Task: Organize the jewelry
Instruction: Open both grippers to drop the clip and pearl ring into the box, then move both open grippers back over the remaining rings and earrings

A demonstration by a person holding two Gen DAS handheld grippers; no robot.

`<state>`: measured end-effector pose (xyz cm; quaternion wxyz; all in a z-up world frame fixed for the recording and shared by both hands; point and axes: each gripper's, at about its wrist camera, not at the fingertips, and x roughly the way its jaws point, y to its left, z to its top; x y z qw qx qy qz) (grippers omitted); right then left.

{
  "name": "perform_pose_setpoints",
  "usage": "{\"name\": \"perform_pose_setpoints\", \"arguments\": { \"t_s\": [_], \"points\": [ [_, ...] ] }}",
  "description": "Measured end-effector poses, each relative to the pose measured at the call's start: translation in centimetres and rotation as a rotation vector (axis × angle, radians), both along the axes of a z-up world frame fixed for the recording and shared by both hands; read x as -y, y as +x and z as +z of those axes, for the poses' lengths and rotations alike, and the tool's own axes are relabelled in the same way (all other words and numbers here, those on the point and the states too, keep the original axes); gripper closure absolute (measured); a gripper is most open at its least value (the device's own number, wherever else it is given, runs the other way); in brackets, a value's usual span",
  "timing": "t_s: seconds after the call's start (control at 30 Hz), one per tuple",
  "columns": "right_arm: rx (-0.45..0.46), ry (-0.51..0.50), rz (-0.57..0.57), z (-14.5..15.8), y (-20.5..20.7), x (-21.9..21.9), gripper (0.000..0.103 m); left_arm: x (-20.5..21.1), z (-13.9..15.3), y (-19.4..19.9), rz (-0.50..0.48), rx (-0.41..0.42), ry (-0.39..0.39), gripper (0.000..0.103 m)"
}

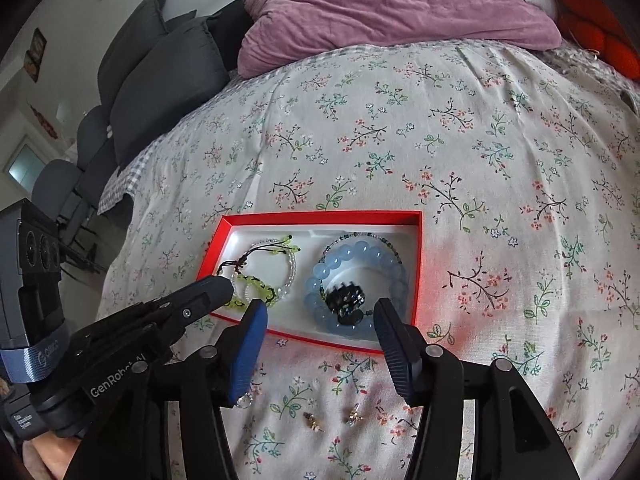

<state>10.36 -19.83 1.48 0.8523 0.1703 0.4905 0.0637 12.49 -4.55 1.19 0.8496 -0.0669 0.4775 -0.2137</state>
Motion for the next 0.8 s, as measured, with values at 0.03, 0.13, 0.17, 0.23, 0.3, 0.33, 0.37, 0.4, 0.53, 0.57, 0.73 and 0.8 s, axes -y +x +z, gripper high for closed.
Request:
{"name": "perform_pose_setpoints", "arguments": {
  "t_s": [0.03, 0.13, 0.17, 0.23, 0.3, 0.33, 0.37, 0.4, 0.53, 0.57, 0.73, 0.8],
  "points": [
    [0.005, -0.001, 0.0, 0.2, -0.2, 0.1, 0.046, 0.0, 0.2, -0.1, -0.003, 0.004, 0.002, 0.079],
    [0.011, -0.009, 0.0, 0.8, -0.7, 0.4, 0.045, -0.3, 0.7, -0.6, -0.008, 0.021, 0.012, 0.061],
    [0.011, -0.011, 0.0, 0.9, -1.0, 0.5, 0.044, -0.5, 0.8, -0.8, -0.009, 0.025, 0.014, 0.057],
    [0.014, -0.019, -0.001, 1.2, -1.5, 0.8, 0.039, -0.8, 1.1, -1.3, -0.011, 0.03, 0.017, 0.043],
    [0.015, -0.033, 0.0, 1.3, -2.0, 1.0, 0.036, -1.2, 1.2, -1.6, -0.008, 0.032, 0.023, 0.033],
    [0.014, -0.038, 0.0, 1.4, -2.3, 1.2, 0.034, -1.4, 1.2, -1.8, -0.005, 0.031, 0.029, 0.026],
    [0.013, -0.044, -0.002, 1.5, -2.5, 1.3, 0.034, -1.6, 1.3, -2.0, 0.001, 0.03, 0.038, 0.023],
    [0.012, -0.049, -0.003, 1.5, -2.7, 1.4, 0.032, -1.8, 1.3, -2.2, 0.006, 0.029, 0.045, 0.021],
    [0.007, -0.067, -0.006, 1.5, -3.8, 1.8, 0.026, -2.4, 0.8, -2.9, 0.008, -0.004, 0.059, 0.014],
    [0.006, -0.073, -0.006, 1.4, -4.0, 1.8, 0.026, -2.5, 0.6, -3.1, 0.003, -0.011, 0.062, 0.013],
    [-0.007, -0.111, 0.014, 1.1, -5.3, 1.7, 0.022, -3.2, -0.2, -4.2, -0.003, -0.033, 0.092, 0.01],
    [-0.016, -0.125, 0.026, 0.8, -5.8, 1.7, 0.022, -3.6, -0.6, -4.5, -0.004, -0.044, 0.102, 0.01]
  ]
}}
